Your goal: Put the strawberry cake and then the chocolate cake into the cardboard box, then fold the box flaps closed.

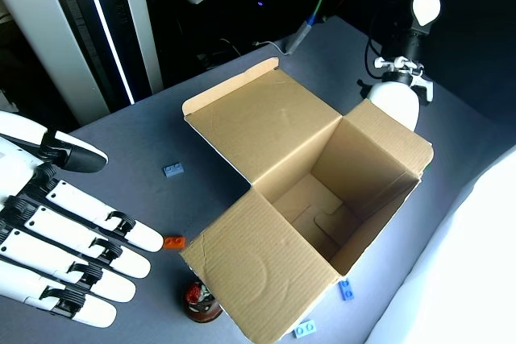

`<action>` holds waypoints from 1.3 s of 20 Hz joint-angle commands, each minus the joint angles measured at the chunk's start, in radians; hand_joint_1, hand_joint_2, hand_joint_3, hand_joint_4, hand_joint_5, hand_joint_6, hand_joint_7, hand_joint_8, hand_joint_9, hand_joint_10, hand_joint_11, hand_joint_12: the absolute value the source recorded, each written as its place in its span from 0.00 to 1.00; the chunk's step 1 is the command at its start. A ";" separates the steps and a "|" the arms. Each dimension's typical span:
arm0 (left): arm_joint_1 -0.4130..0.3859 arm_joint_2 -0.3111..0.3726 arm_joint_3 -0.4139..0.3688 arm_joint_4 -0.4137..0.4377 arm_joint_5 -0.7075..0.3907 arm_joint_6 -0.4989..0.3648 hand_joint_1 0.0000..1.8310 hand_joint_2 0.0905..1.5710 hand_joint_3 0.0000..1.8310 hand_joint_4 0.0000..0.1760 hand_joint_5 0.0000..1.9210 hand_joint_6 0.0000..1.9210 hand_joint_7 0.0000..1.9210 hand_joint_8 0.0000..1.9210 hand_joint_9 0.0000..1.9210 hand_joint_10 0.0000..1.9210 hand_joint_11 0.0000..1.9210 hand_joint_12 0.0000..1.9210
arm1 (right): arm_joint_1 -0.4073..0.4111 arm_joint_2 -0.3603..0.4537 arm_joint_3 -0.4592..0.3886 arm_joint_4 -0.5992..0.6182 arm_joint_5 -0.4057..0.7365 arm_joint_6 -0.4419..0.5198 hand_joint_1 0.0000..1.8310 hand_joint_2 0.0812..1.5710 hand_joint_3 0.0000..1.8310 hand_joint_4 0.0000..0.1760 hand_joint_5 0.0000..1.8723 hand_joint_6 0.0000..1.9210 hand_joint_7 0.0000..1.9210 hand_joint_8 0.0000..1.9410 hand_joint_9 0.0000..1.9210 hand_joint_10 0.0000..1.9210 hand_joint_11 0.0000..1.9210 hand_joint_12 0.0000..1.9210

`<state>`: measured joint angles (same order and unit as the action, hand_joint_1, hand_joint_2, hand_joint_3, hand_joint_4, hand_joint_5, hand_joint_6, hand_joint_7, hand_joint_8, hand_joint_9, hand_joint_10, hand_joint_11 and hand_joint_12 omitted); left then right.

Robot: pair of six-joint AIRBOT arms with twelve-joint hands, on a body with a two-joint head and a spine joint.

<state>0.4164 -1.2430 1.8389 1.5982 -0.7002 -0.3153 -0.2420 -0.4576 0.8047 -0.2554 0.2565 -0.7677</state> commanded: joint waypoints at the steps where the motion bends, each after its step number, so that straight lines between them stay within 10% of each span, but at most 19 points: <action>1: -0.003 0.003 0.010 -0.046 -0.002 0.000 0.61 0.57 0.00 0.38 0.04 0.00 0.04 0.00 0.03 0.00 0.00 0.19 | 0.009 0.008 0.006 0.016 0.105 -0.002 0.06 0.70 0.00 0.00 0.08 0.00 0.09 0.00 0.09 0.00 0.00 0.24; 15: 0.015 0.001 -0.005 -0.046 0.048 -0.016 0.63 0.63 0.02 0.47 0.01 0.00 0.04 0.00 0.05 0.00 0.00 0.29 | 0.010 0.005 0.009 0.050 0.088 -0.002 0.06 0.70 0.00 0.00 0.09 0.00 0.09 0.00 0.08 0.00 0.00 0.19; 20: 0.025 0.001 -0.010 -0.046 0.051 -0.015 0.70 0.64 0.01 0.55 0.15 0.02 0.19 0.02 0.24 0.06 0.00 0.71 | 0.013 -0.001 0.009 0.055 0.084 -0.002 0.05 0.71 0.00 0.00 0.09 0.00 0.10 0.00 0.09 0.00 0.00 0.19; 21: 0.028 0.001 -0.011 -0.046 0.052 -0.015 0.71 0.65 0.00 0.51 0.20 0.02 0.21 0.05 0.19 0.29 0.01 0.81 | 0.013 -0.003 0.009 0.055 0.079 -0.002 0.05 0.70 0.00 0.00 0.10 0.00 0.10 0.00 0.09 0.00 0.00 0.21; 22: 0.031 0.001 -0.012 -0.046 0.053 -0.014 0.72 0.66 0.01 0.34 0.18 0.26 0.03 0.61 0.05 0.78 0.05 0.96 | 0.013 -0.003 0.008 0.055 0.077 -0.002 0.06 0.71 0.00 0.00 0.09 0.00 0.09 0.00 0.08 0.00 0.00 0.19; 24: 0.035 0.002 -0.015 -0.046 0.054 -0.014 0.72 0.67 0.01 0.05 0.14 0.62 0.00 0.83 0.04 0.95 0.12 1.00 | 0.012 -0.003 0.009 0.055 0.071 -0.003 0.08 0.71 0.00 0.00 0.08 0.00 0.10 0.00 0.09 0.00 0.00 0.21; 26: 0.036 0.004 -0.016 -0.046 0.054 -0.014 0.74 0.67 0.01 0.00 0.17 0.79 0.04 0.92 0.11 1.00 0.21 1.00 | 0.013 -0.003 0.009 0.055 0.071 -0.006 0.07 0.71 0.00 0.00 0.07 0.00 0.09 0.00 0.08 0.00 0.00 0.17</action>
<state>0.4522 -1.2491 1.8210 1.5822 -0.6495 -0.3344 -0.2417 -0.4702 0.8108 -0.2161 0.2260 -0.7719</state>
